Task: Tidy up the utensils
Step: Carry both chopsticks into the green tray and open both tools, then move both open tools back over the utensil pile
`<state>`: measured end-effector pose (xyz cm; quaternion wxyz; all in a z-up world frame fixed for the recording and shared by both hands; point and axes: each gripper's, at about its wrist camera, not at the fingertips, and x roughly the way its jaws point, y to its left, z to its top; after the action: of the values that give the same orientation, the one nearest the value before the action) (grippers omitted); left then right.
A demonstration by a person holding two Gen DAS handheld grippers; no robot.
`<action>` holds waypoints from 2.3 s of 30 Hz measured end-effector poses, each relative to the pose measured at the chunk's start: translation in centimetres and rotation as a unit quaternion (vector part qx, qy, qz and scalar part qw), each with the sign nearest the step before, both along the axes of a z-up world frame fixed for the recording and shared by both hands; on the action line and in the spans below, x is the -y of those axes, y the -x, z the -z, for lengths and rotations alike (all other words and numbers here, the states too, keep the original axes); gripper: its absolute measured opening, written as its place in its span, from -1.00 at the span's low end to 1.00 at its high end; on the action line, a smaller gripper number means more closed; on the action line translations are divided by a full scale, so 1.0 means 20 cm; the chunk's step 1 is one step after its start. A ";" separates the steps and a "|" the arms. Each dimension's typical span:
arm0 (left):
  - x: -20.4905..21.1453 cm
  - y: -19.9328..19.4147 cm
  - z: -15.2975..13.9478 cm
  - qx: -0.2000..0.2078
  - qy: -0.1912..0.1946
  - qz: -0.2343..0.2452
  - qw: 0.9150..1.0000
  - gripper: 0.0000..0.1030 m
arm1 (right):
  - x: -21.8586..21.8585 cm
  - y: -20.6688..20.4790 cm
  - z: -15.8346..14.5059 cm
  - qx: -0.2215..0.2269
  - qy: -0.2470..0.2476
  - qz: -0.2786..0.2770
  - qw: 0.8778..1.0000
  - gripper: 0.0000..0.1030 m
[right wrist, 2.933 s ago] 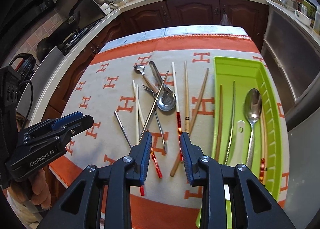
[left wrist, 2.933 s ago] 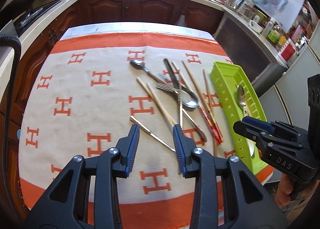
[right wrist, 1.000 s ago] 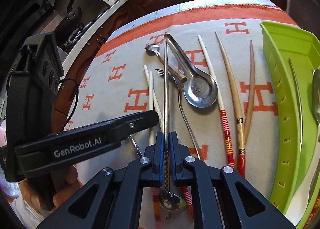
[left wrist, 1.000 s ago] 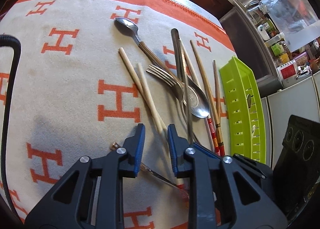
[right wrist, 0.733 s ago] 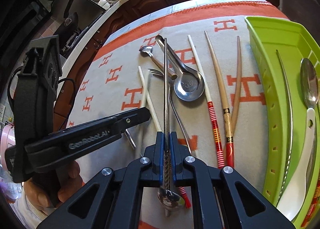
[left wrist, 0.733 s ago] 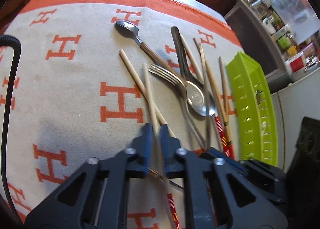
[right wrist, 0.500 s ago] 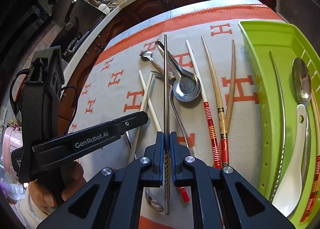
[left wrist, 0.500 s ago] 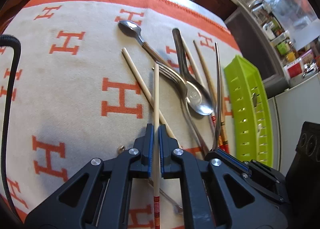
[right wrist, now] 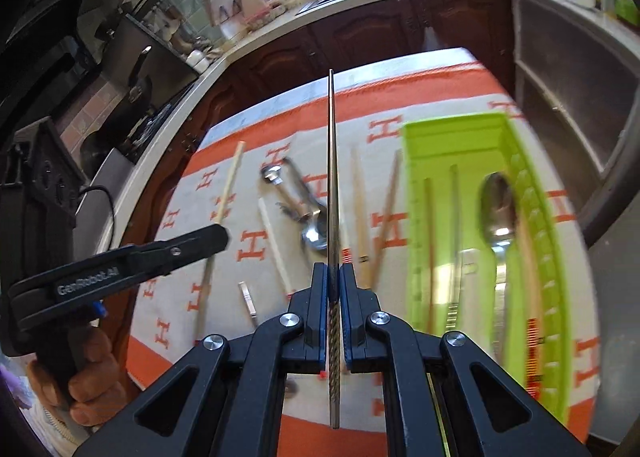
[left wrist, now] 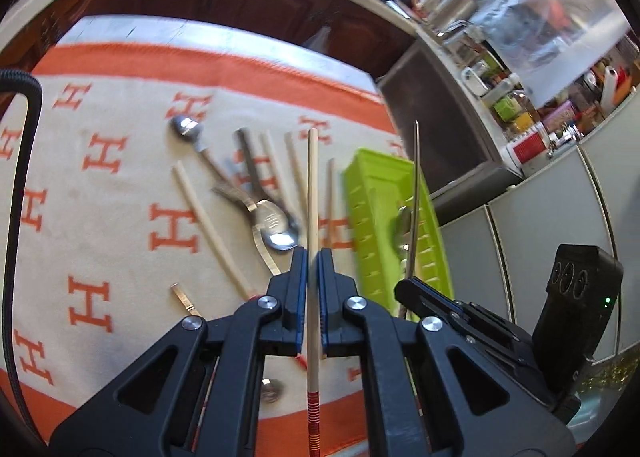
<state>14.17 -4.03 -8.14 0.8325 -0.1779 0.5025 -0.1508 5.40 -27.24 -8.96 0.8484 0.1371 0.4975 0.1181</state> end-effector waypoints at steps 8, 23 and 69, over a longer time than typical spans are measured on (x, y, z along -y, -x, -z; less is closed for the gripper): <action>0.40 -0.05 -0.07 -0.003 -0.016 0.047 0.999 -0.94 | 0.38 0.03 0.00 -0.021 0.064 0.070 0.995 -0.89; 0.69 -0.17 0.29 -0.035 -0.016 0.047 0.998 -0.94 | 0.41 0.03 0.30 -0.077 0.099 0.052 0.991 -0.89; -0.17 0.20 0.35 -0.101 -0.118 0.041 0.987 -0.92 | -0.25 0.07 0.16 -0.045 0.049 -0.084 0.994 -0.68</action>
<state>10.13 -0.58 -15.23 0.7860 -0.0722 0.6049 -0.1057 3.99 -22.25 -12.14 0.8178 0.0583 0.5504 0.1579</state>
